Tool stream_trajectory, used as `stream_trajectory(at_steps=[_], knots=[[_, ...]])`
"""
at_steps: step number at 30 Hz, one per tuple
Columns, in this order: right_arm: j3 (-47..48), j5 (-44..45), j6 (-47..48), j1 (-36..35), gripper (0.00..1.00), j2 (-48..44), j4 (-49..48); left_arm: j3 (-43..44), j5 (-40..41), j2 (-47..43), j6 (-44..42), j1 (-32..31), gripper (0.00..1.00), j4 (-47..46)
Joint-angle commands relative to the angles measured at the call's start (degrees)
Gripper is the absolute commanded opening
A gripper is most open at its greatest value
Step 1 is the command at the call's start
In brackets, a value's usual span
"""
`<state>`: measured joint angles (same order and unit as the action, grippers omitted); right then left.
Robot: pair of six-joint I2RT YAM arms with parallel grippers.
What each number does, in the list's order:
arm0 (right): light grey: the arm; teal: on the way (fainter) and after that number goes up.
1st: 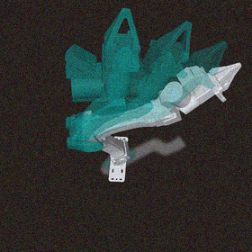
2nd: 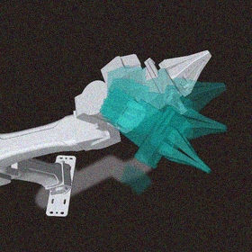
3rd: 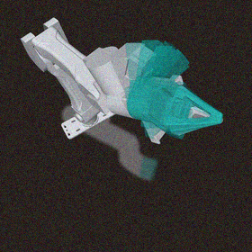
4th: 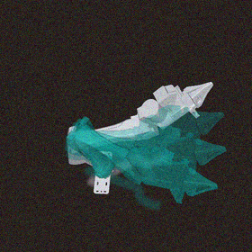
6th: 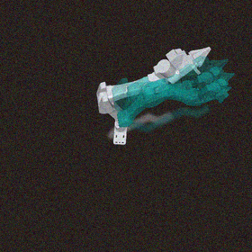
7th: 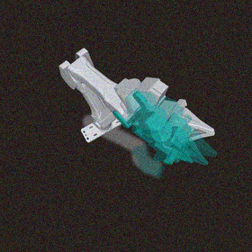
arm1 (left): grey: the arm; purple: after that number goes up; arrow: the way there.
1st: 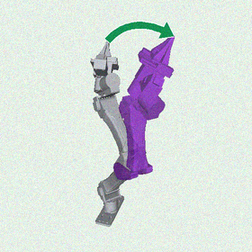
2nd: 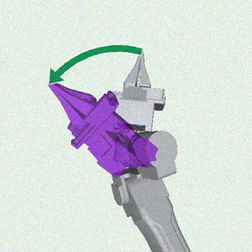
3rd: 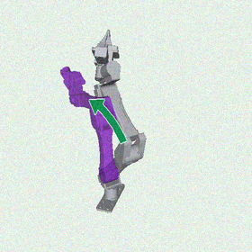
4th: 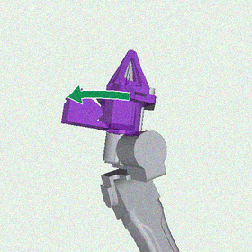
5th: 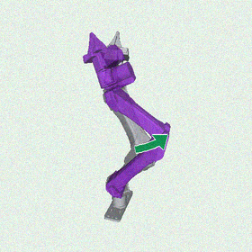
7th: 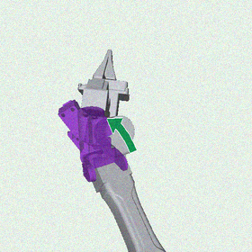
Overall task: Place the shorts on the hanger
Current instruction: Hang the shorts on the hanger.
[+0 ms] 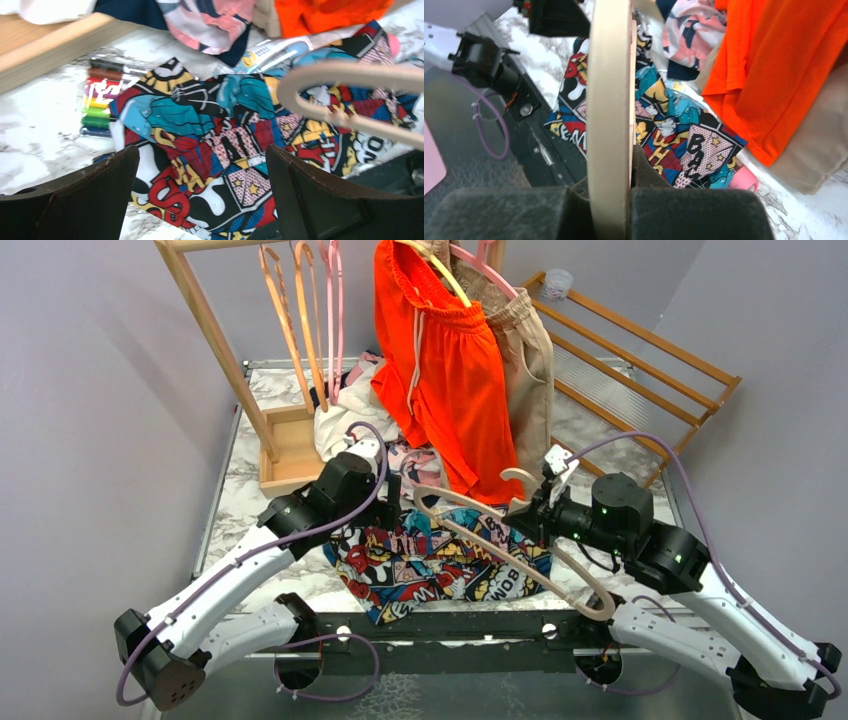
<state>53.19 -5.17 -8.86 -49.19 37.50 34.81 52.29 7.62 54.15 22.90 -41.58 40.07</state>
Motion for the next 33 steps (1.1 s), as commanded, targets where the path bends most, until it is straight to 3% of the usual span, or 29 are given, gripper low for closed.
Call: stream_trajectory(at_steps=[1,7,18,23,33], knots=[[4.8,-7.8,1.6,-0.3,0.01,0.7,3.8,0.2,10.7,-1.8,1.5,0.1,0.99,1.1],[9.3,-21.7,5.3,-0.3,0.01,8.7,8.9,-3.0,17.6,-9.3,5.5,0.1,0.99,0.3],[8.2,-24.1,4.8,-0.5,0.01,17.9,8.1,-3.2,18.5,-10.4,6.3,0.1,0.99,-0.4],[8.9,-21.6,4.1,-0.8,0.01,21.1,8.5,-3.5,17.2,-10.1,6.5,0.1,0.99,-0.7],[10.7,-4.3,3.1,-1.5,0.01,24.9,11.4,-4.3,13.8,-10.6,7.8,0.1,0.99,-0.8]])
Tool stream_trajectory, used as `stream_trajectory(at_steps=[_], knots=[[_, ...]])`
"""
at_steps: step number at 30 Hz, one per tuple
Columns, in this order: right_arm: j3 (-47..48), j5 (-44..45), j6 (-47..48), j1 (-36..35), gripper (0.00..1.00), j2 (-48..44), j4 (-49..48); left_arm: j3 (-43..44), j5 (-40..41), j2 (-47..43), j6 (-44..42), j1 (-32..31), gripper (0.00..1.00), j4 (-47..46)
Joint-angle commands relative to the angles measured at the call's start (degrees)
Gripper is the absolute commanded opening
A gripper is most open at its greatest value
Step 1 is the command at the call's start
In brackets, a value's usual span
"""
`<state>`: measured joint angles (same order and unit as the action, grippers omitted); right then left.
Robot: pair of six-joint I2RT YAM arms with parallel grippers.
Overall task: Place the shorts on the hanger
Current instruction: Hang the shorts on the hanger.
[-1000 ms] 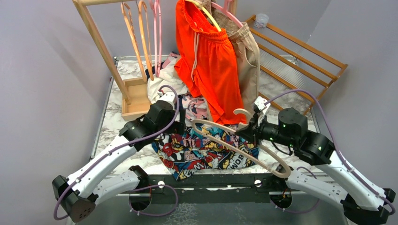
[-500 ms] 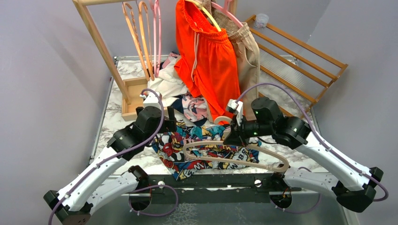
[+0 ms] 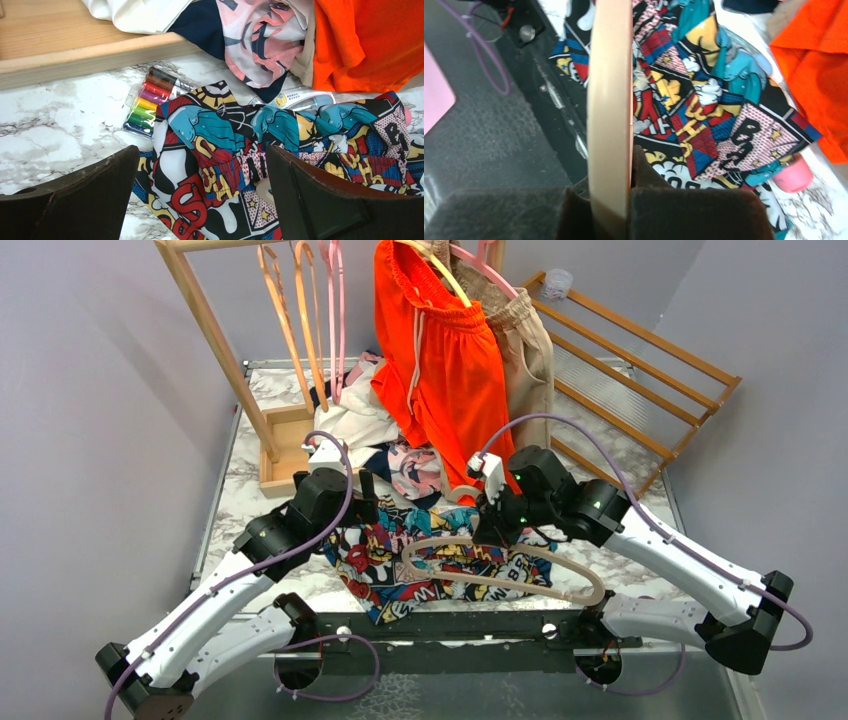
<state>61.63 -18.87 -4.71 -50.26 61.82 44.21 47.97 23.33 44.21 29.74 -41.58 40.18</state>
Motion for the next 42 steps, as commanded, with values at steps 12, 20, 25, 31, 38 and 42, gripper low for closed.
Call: stream_trajectory(at_steps=[12,20,25,31,38,42], knots=[[1.7,22.8,-2.6,-0.4,0.01,-0.5,-2.3,-2.4,-5.4,0.3,-1.5,0.1,0.99,-2.2],[1.3,30.5,-4.0,-0.4,0.01,0.8,-4.9,-2.9,-9.4,3.7,-3.9,0.1,0.99,-4.5],[1.4,32.6,-4.6,-0.4,0.01,1.3,-5.8,-3.2,-12.2,5.5,-5.4,0.1,0.96,-6.0],[0.6,32.1,-4.4,-0.4,0.01,1.0,-6.0,-3.7,-15.3,9.4,-8.9,0.1,0.82,-8.7],[0.4,32.0,-4.2,-0.4,0.01,0.8,-5.4,-1.7,-14.5,17.1,-13.9,-0.2,0.78,-9.3],[0.7,31.6,-4.2,-0.4,0.01,1.2,-5.4,4.9,-11.4,19.3,-24.6,-0.6,0.88,-6.1]])
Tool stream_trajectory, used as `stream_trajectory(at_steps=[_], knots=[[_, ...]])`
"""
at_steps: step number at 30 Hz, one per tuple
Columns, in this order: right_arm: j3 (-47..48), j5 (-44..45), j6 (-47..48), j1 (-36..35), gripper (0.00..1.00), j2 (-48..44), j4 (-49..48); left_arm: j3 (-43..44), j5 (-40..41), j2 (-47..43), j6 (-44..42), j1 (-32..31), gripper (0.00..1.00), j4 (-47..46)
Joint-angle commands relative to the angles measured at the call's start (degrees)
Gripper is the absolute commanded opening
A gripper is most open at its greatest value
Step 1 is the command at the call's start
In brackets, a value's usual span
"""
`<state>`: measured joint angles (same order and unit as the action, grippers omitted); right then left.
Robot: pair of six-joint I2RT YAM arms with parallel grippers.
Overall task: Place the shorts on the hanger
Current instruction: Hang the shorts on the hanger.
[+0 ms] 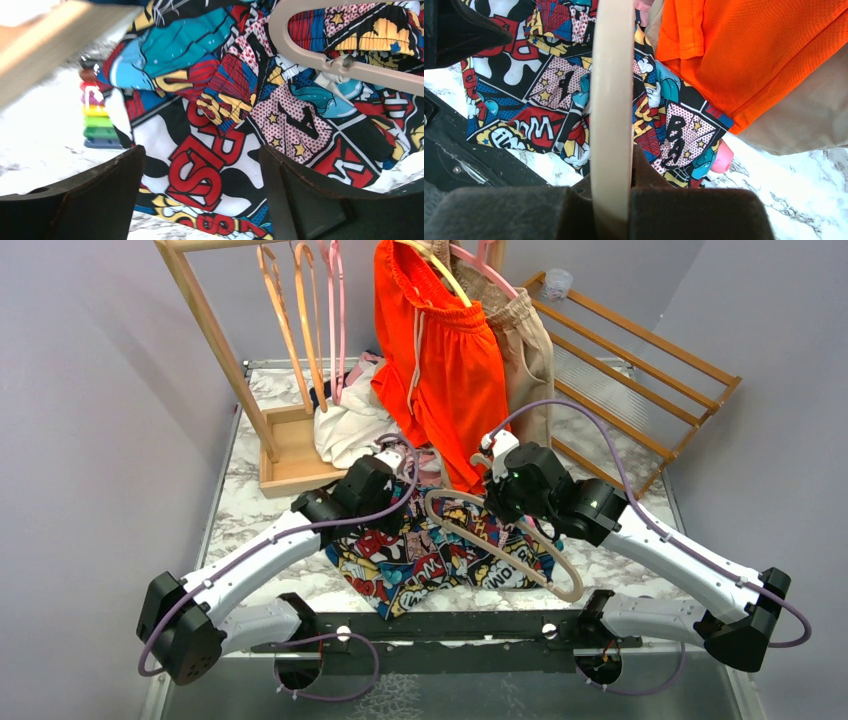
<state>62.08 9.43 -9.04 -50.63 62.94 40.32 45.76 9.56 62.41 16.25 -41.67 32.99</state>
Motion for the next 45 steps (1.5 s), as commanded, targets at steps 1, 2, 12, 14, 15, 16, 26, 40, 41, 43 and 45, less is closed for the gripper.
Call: stream_trajectory(at_steps=[1,2,12,14,15,16,26,40,41,43,45], knots=[[0.3,3.1,0.2,0.0,0.01,0.2,-1.6,8.6,3.1,1.6,-13.8,-0.6,0.9,2.1],[0.4,3.0,0.2,0.0,0.01,0.2,-1.6,9.7,3.6,2.0,-16.3,-0.6,0.91,3.1],[0.2,1.6,0.3,0.0,0.01,0.7,-3.0,3.4,-2.1,2.0,-20.4,-5.9,0.73,-0.2],[0.3,1.2,0.3,0.0,0.01,0.9,-3.1,2.4,-0.2,3.2,-19.9,-7.2,0.7,-1.1],[0.4,0.9,0.3,0.0,0.01,0.9,-3.2,2.2,0.7,4.0,-19.7,-7.8,0.69,-1.3],[0.4,0.7,0.3,0.0,0.01,0.9,-3.2,2.4,1.3,4.9,-19.5,-8.2,0.67,-1.2],[0.8,-1.8,-0.1,0.0,0.01,-0.2,-3.1,3.3,8.7,10.6,-18.2,-9.7,0.67,-1.7],[0.2,-3.5,-0.6,0.0,0.01,-2.2,-2.1,3.9,10.8,14.8,-18.9,-9.7,0.63,-5.0],[0.2,-3.7,-0.6,0.0,0.01,-2.4,-2.1,3.8,10.7,15.1,-18.8,-9.7,0.63,-5.4],[0.1,-4.3,-0.7,0.0,0.01,-2.8,-2.0,3.7,11.1,15.9,-18.7,-9.7,0.61,-6.1],[0.2,-4.6,-0.7,0.0,0.01,-3.1,-1.9,3.9,11.5,16.7,-18.3,-9.7,0.58,-6.2]])
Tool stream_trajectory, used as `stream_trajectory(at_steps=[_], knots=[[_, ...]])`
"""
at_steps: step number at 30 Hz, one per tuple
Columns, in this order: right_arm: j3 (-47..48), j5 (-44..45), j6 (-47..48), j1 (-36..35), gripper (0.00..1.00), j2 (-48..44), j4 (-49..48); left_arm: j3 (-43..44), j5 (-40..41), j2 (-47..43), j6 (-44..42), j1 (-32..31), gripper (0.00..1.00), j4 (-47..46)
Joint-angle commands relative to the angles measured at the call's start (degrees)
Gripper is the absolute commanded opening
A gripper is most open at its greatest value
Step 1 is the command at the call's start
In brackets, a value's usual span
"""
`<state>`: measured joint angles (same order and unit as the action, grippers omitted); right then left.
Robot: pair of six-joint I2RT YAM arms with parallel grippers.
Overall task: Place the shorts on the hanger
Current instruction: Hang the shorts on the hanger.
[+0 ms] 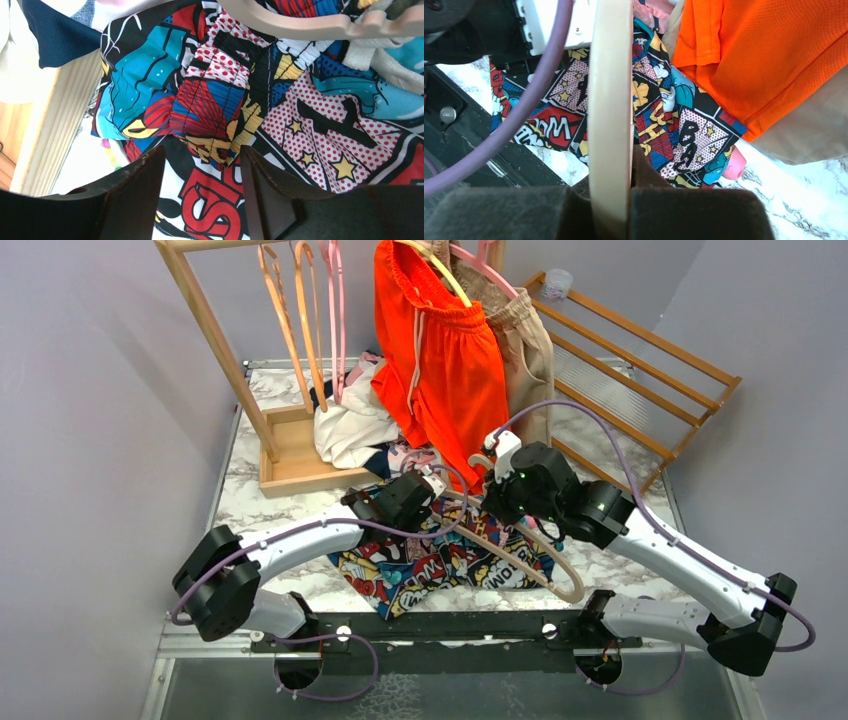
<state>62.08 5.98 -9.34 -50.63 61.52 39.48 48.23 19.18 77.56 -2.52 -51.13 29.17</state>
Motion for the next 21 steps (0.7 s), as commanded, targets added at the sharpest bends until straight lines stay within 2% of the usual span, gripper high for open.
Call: stream_trajectory(at_steps=[1,8,10,13,19,21], knots=[[0.3,-1.4,-0.4,0.0,0.01,-1.8,-0.9,1.5,2.1,1.8,0.5,-0.3,0.56,-2.5],[0.5,-2.1,-0.3,0.0,0.01,-3.0,-0.1,1.4,2.9,2.9,-0.1,-0.1,0.43,-3.6],[0.5,-2.2,-0.3,0.0,0.01,-3.3,0.1,1.4,3.1,3.4,-0.3,-0.1,0.37,-3.5],[0.7,-2.2,-0.1,0.0,0.01,-3.9,0.7,1.4,4.5,3.3,-0.4,-0.1,0.21,-3.5],[1.1,-5.4,3.3,0.0,0.01,-7.0,1.2,2.7,5.1,-0.6,0.5,-0.1,0.0,-1.0],[1.3,-8.0,5.5,0.0,0.01,-8.8,1.2,5.0,4.3,-2.6,1.4,-0.2,0.0,1.7]])
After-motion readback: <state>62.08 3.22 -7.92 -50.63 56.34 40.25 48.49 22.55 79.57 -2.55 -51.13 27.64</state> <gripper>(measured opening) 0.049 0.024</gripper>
